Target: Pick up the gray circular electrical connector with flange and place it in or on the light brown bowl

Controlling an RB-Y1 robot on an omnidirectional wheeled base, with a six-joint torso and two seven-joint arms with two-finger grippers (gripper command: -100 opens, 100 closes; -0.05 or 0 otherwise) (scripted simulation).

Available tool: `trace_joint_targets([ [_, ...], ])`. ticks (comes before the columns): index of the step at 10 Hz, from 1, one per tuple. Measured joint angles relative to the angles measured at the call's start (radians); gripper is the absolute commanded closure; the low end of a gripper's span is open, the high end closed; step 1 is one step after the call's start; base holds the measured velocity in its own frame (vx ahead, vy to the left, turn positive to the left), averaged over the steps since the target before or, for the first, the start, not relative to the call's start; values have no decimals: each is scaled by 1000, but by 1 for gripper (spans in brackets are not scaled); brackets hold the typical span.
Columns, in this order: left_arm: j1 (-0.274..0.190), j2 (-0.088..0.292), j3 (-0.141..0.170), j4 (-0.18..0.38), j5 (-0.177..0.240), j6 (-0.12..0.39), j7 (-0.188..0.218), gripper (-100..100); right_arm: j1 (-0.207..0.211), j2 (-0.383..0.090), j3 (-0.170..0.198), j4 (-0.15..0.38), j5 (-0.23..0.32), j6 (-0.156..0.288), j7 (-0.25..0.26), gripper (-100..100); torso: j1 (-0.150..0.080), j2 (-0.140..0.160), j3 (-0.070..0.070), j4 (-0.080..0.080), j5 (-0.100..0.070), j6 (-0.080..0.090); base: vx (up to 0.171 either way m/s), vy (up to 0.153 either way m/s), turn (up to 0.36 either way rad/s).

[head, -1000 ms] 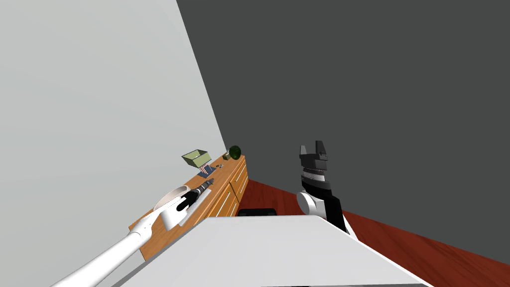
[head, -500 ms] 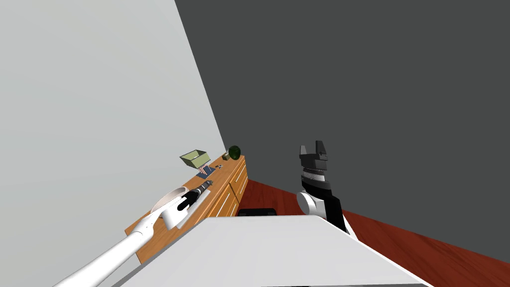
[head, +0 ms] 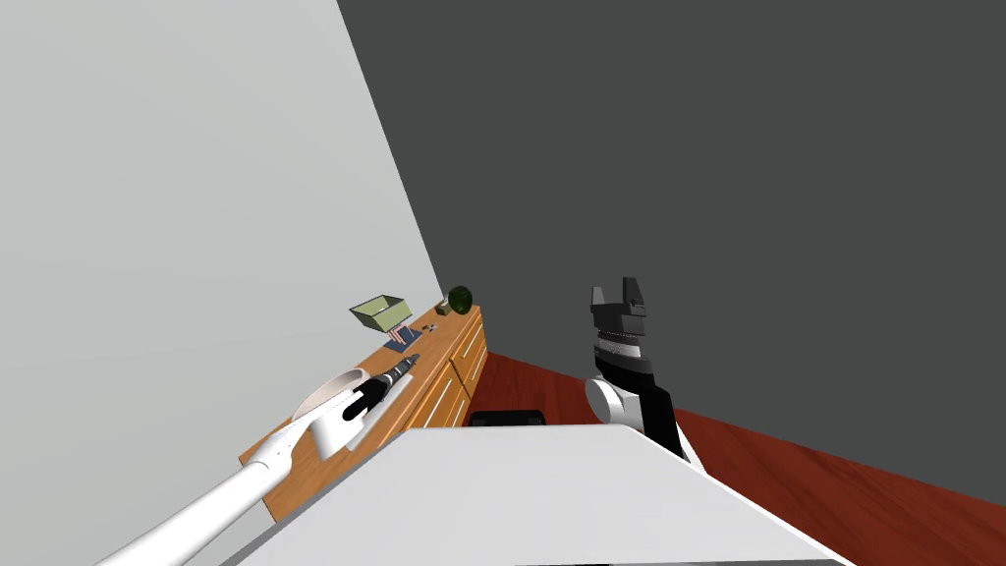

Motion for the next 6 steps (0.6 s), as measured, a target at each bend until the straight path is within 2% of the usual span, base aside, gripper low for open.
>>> trace_joint_targets([
  [2,24,47,-13,-27,-12,-21,25,-100,0,0,0,0,0,0,0,0,-1,2,1,0,0,0,-94,-33,-111],
  [6,62,125,-32,-76,-35,-55,69,-100,0,0,0,0,0,0,0,0,0,-1,-1,0,0,0,-58,-29,-112],
])
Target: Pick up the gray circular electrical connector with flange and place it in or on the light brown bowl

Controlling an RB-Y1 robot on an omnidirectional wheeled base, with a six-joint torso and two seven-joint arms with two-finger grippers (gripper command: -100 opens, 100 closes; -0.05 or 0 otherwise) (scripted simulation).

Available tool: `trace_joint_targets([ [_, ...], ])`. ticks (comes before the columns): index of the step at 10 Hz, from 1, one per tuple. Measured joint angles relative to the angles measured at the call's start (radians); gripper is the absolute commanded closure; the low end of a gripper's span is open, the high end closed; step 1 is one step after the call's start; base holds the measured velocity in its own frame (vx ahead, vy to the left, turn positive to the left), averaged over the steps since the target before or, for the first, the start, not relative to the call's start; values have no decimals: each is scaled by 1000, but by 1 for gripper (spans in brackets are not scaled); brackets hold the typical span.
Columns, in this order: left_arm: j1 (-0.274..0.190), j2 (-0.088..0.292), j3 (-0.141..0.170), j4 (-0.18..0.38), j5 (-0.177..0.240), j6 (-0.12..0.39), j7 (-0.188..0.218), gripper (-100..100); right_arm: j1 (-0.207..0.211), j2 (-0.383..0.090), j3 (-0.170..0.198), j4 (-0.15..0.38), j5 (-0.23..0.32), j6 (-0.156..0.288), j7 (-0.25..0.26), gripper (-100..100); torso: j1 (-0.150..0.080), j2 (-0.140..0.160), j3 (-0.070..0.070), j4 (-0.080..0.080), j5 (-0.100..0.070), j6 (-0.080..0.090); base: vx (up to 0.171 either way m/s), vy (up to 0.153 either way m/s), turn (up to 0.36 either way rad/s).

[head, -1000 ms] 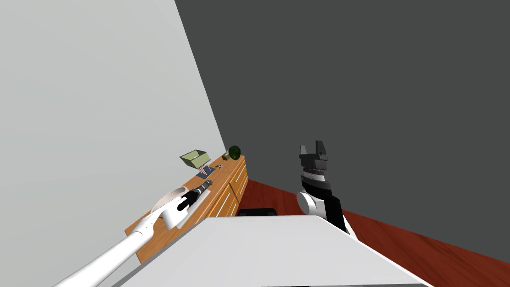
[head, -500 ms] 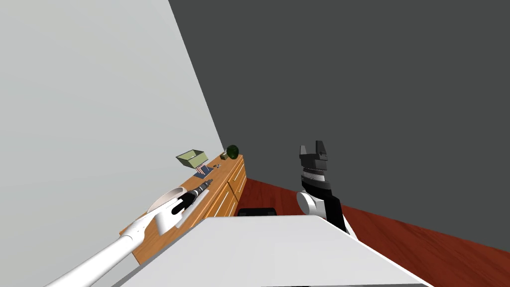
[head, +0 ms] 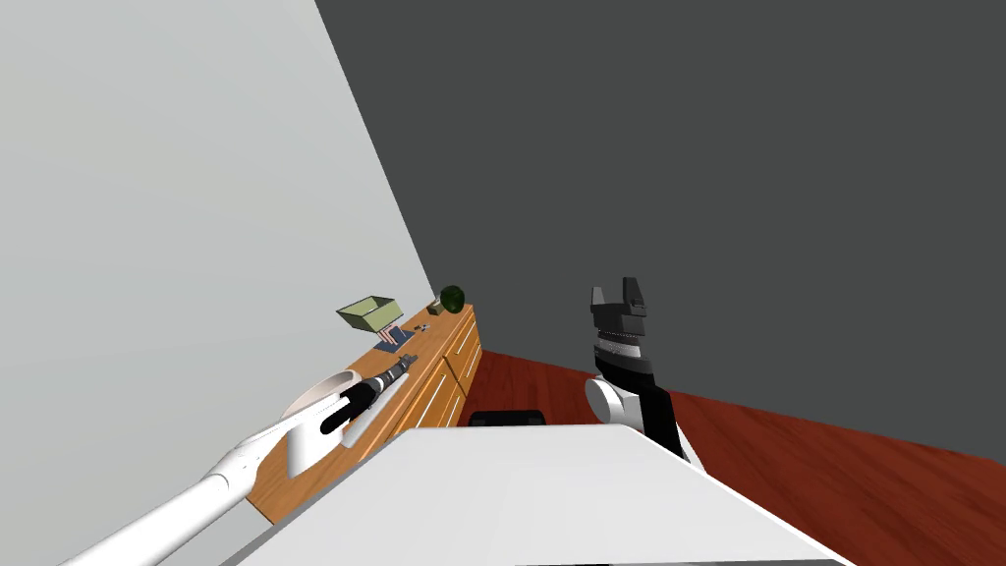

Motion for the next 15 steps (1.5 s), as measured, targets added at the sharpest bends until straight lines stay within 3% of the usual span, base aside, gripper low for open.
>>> trace_joint_targets([
  [9,84,171,-54,-85,-27,-84,91,-100,0,0,0,0,0,0,0,0,3,-2,-1,0,1,-1,-41,-4,-94],
  [11,104,207,-71,-100,-18,-99,105,-100,0,0,0,0,0,0,0,0,4,-4,-2,-1,1,0,13,35,-84],
  [14,130,265,-121,-111,15,-126,123,-100,0,0,0,0,0,0,0,0,7,-7,-4,-2,2,-1,55,70,-48],
  [15,167,297,-120,-128,35,-136,129,-100,0,0,0,0,0,0,0,0,8,-8,-4,-2,2,-1,51,61,-22],
])
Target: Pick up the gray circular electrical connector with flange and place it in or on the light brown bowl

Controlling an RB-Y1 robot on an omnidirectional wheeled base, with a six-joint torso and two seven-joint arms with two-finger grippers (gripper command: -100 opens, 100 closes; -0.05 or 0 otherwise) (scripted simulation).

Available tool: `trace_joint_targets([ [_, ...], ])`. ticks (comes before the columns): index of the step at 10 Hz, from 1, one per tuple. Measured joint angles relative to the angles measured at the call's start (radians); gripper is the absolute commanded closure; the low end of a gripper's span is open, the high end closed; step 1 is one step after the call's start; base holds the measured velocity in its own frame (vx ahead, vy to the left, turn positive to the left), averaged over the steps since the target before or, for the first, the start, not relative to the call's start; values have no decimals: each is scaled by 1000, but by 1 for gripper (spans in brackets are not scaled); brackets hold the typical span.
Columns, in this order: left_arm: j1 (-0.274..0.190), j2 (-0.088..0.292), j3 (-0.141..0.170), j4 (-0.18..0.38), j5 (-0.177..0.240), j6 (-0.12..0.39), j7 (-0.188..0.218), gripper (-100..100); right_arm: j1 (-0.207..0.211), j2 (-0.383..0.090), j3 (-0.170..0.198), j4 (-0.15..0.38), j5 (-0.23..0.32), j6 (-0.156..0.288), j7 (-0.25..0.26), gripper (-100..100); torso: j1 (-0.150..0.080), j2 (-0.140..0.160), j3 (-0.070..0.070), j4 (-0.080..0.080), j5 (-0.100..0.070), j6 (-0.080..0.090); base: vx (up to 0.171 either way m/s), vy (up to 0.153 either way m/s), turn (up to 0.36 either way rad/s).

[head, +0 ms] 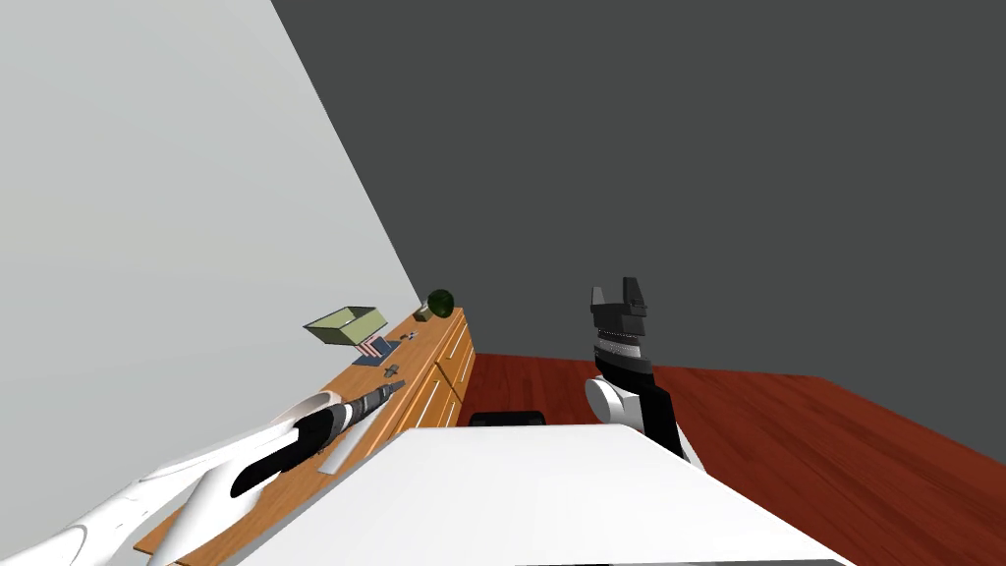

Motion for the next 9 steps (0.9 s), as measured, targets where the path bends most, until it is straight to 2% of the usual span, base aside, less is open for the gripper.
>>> trace_joint_targets([
  [1,-5,2,-18,13,7,-11,1,-100,0,0,0,0,0,0,0,0,-1,0,0,0,0,0,75,54,-40],
  [2,20,15,-23,11,21,-22,-1,-100,0,0,0,0,0,0,0,0,-2,-1,0,0,0,0,59,55,-18],
  [3,15,23,-39,17,31,-28,0,-100,0,0,0,0,0,0,0,0,-2,0,0,0,0,0,50,75,-48],
  [5,4,66,-99,28,73,-46,13,-100,0,0,0,0,0,0,0,0,1,-3,-2,-1,0,0,140,109,-58],
  [7,38,88,-110,39,102,-71,10,-100,0,0,0,0,0,0,0,0,2,-7,-4,-2,1,0,176,111,-78],
  [9,51,118,-120,36,129,-79,12,-100,0,0,0,0,0,0,0,0,3,-11,-6,-2,1,1,158,99,-61],
])
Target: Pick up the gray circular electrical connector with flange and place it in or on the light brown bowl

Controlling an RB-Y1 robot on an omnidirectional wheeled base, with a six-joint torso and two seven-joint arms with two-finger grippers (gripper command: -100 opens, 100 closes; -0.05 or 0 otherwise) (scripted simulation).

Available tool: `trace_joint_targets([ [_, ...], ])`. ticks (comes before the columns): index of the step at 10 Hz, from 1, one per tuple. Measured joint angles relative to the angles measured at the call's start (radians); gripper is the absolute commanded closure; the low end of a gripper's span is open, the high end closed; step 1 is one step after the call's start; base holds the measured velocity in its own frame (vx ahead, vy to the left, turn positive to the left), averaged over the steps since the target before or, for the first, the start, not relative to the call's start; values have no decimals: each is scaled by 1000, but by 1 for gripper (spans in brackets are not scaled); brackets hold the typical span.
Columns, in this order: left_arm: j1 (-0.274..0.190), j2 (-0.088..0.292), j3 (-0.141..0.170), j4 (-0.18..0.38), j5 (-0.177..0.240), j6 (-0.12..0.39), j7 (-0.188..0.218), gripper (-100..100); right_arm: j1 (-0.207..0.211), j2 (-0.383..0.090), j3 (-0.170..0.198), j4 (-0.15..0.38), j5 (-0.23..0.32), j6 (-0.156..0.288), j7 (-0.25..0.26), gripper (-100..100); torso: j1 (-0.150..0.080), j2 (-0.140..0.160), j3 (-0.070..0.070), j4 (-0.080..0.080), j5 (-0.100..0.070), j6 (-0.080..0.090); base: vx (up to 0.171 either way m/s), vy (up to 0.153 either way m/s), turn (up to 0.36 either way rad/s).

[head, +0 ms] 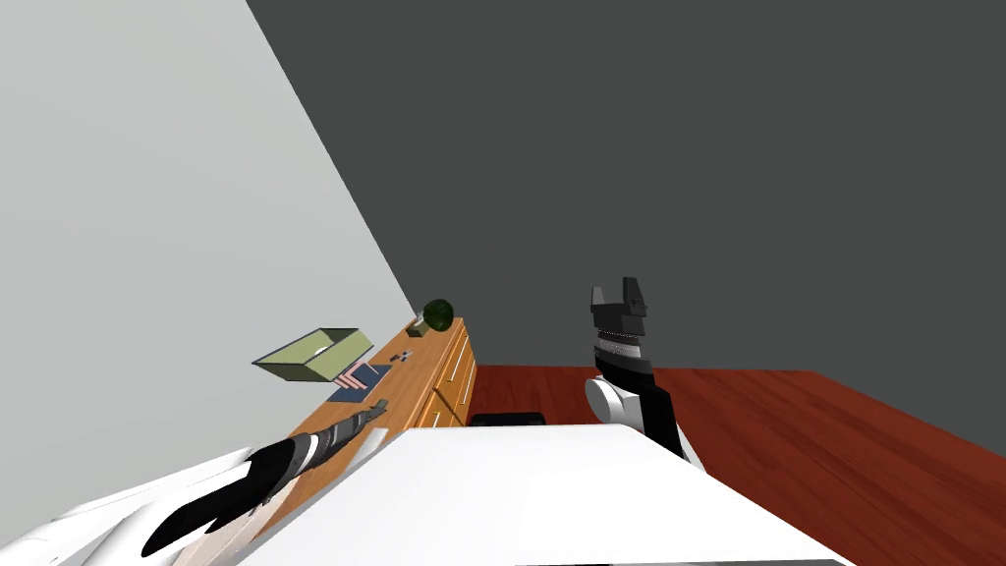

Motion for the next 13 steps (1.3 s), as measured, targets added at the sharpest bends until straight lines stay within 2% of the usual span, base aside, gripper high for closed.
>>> trace_joint_targets([
  [1,0,1,1,1,1,-1,0,0,0,0,0,0,0,0,0,0,-4,5,3,1,0,0,17,12,0],
  [2,0,1,1,1,1,-1,0,-100,0,0,0,0,0,0,0,0,-7,10,6,2,-1,-1,15,1,-50],
  [5,-15,-58,-3,48,-11,-1,-24,-100,0,0,0,0,0,0,0,0,-10,13,8,3,-2,-1,10,-10,-42],
  [6,-15,-61,-2,49,-12,-1,-26,100,0,0,0,0,0,0,0,0,-10,14,8,3,-2,-1,0,0,0],
  [10,-15,-60,-2,49,-12,-1,-25,100,0,0,0,0,0,0,0,0,-9,14,8,3,-2,-1,0,0,0],
  [11,-15,-60,-2,49,-12,-1,-26,0,0,0,0,0,0,0,0,0,-9,14,8,3,-2,-1,0,0,0],
  [12,-15,-60,-2,49,-12,-1,-26,100,0,0,0,0,0,0,0,0,-9,14,8,3,-2,-1,-9,5,65],
  [13,-14,-42,-4,35,-8,0,-19,100,0,0,0,0,0,0,0,0,-9,15,9,3,-2,-1,-16,11,69],
])
